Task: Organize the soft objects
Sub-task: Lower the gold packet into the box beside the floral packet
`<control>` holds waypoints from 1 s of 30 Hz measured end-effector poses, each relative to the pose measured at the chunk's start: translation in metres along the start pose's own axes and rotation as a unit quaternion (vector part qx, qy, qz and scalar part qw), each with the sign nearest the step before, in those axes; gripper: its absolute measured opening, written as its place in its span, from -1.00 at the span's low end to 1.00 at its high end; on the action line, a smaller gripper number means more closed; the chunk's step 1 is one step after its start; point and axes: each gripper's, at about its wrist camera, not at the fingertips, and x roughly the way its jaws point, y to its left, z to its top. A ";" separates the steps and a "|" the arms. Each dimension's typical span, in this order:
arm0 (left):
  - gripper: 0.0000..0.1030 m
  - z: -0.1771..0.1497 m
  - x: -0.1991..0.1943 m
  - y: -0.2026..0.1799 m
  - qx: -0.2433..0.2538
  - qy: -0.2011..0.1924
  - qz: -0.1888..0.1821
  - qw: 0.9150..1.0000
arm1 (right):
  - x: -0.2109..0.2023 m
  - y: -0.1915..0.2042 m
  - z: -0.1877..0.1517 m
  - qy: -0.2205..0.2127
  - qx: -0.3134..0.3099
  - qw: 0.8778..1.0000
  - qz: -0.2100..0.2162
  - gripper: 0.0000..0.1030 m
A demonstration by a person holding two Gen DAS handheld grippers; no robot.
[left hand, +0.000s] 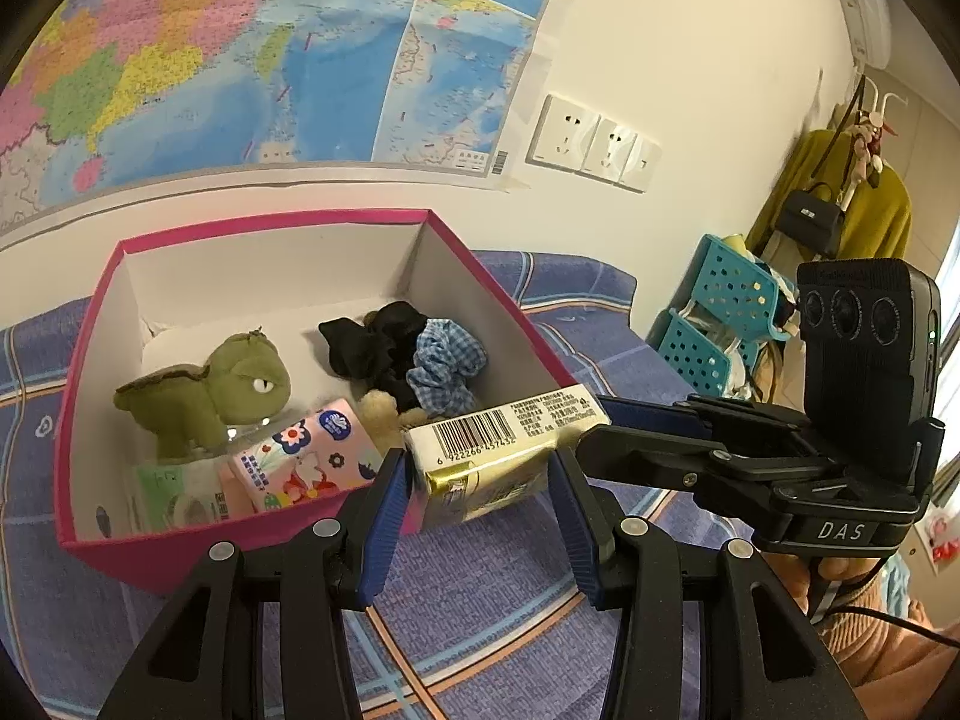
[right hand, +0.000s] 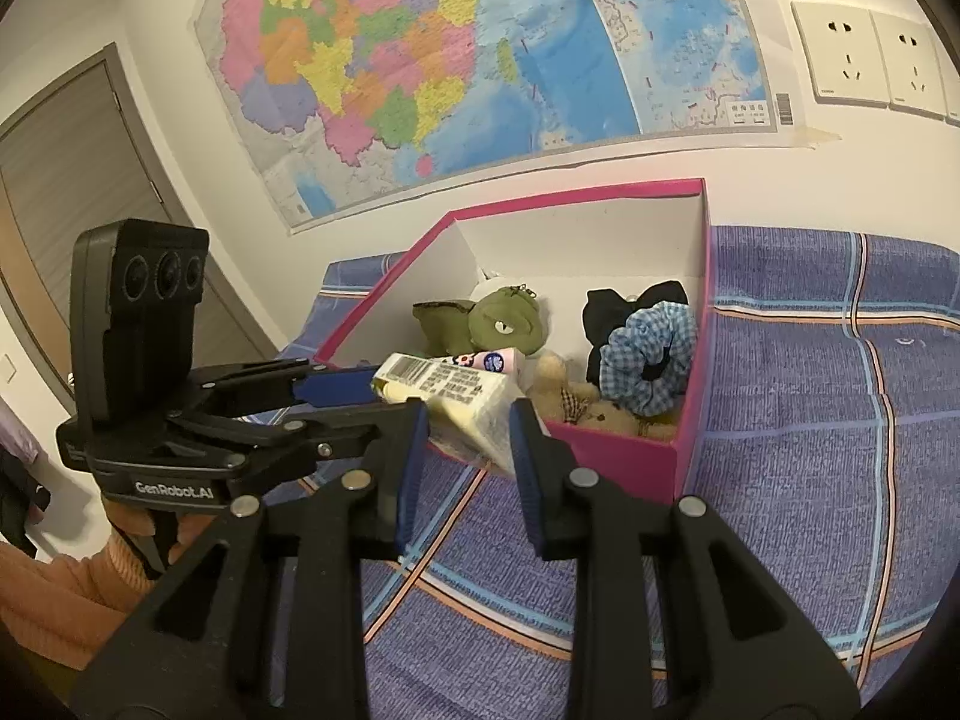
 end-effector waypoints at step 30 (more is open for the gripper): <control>-0.09 0.015 0.011 0.009 -0.011 -0.001 0.007 1.000 | 0.012 -0.009 0.023 -0.007 0.005 1.000 0.003 -0.39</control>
